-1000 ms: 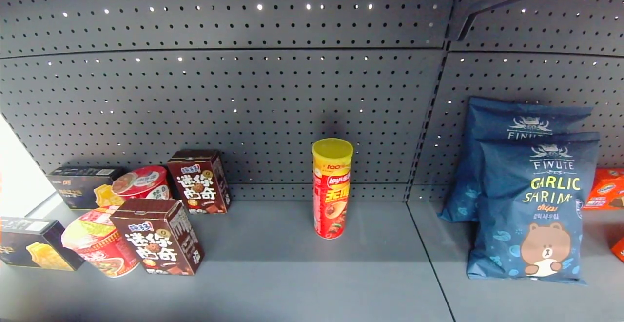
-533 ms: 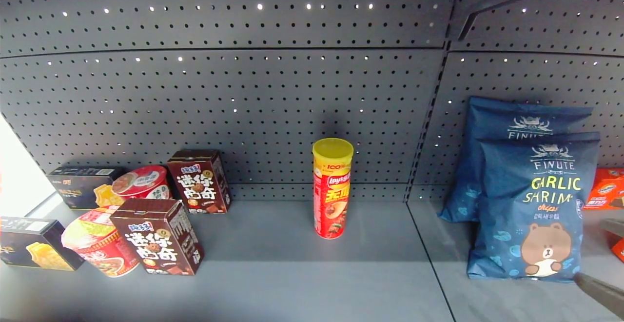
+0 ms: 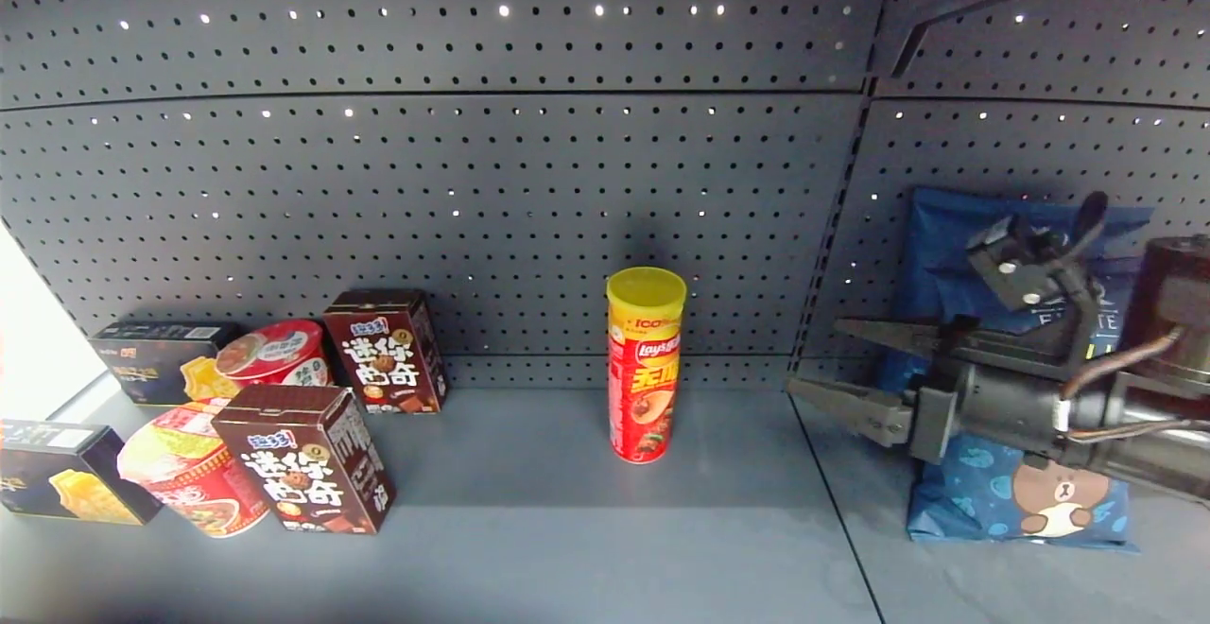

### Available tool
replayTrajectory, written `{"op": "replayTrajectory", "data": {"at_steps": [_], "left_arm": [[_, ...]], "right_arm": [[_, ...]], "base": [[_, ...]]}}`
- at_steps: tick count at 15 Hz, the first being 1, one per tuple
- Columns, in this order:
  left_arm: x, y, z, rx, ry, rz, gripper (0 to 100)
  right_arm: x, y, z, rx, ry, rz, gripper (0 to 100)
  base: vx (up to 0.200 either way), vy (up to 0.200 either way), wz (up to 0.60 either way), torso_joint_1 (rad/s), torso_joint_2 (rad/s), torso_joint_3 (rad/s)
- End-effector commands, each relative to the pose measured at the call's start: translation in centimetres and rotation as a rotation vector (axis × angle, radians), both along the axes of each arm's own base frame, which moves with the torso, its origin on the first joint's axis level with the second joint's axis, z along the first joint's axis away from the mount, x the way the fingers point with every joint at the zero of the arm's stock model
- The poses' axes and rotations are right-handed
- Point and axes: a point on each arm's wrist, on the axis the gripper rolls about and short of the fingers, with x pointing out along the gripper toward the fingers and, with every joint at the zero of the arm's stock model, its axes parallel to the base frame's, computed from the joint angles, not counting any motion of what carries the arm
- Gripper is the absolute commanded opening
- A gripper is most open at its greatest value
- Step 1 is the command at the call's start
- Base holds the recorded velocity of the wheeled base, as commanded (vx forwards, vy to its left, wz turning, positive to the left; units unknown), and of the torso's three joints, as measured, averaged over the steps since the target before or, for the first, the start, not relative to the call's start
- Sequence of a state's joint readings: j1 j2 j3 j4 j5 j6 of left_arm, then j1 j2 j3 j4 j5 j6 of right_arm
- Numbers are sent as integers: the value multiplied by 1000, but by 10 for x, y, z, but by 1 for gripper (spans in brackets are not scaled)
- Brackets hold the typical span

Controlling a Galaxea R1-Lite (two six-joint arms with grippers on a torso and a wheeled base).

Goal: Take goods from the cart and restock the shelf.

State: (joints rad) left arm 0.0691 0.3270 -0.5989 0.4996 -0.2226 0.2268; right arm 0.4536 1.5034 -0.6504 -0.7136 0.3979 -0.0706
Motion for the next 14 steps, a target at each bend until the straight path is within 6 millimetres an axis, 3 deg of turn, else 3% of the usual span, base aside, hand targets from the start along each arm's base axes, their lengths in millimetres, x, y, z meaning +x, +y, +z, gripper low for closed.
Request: {"op": "replayTrajectory", "data": {"at_steps": [1,8,14], "left_arm": [[1,0,0,-2,9,-1,0],[1,0,0,-30,9,1,0],[0,0,0,-32,9,1,0]], "right_arm": [[44,28,-29,-30,66,47,100],[76,50,-67,-21,72,240,100],[107,70,-91,-12,68,294,100]], "base": [[0,0,0,0,0,0],[0,0,0,0,0,0],[0,0,0,0,0,0]]}}
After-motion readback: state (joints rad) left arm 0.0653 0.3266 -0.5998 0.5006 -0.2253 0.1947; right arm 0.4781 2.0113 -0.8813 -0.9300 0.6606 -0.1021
